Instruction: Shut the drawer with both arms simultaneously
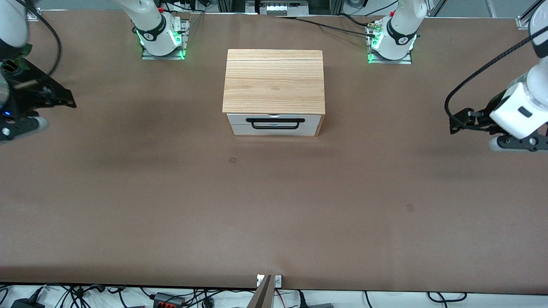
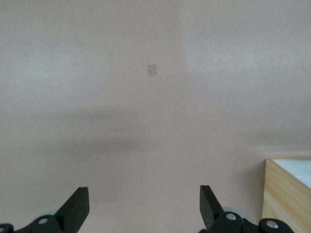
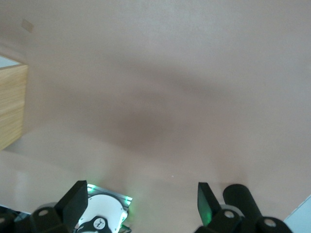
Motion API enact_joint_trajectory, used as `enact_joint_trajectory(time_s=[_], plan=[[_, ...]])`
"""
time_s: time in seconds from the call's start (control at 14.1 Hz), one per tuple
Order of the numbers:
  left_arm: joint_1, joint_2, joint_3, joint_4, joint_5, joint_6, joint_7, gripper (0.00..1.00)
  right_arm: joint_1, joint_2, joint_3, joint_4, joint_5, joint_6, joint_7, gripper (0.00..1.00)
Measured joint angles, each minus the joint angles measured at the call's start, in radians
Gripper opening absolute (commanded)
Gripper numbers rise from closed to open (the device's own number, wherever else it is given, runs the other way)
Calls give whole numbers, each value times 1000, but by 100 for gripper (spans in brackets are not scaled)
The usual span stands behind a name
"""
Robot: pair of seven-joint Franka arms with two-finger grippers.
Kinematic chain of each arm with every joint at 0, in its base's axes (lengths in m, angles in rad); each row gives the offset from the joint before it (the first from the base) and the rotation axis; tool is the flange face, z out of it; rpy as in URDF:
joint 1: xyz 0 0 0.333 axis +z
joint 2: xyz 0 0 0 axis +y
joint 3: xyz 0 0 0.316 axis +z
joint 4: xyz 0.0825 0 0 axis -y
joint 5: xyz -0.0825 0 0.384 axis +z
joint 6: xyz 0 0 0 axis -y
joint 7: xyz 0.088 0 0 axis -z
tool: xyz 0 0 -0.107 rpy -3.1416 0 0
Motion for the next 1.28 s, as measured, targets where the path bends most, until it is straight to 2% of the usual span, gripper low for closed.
enact_joint_trajectory(time_s=[0.21,0.35,0.43,0.57,0.85,1.06,1.28], plan=[[-2,1,-11,-5,-34,-12,-8,100,-201,-82,220,-107,-26,70,171,100],[-6,-4,-34,-13,-36,-12,-16,100,-257,-160,310,-254,-32,212,271,100],[-7,-13,-40,-26,-36,-12,-19,100,-261,-195,325,-310,-32,270,293,100],[-1,-52,-42,-95,-37,15,-20,100,-263,-242,325,-351,-32,334,307,100],[15,-226,-41,-361,-74,192,-20,100,-261,-274,304,-351,-27,312,316,100],[21,-270,-38,-409,-76,206,-20,100,-260,-269,292,-352,-27,299,328,100],[37,-266,-31,-414,-140,206,-21,100,-260,-269,289,-352,-27,284,334,100]])
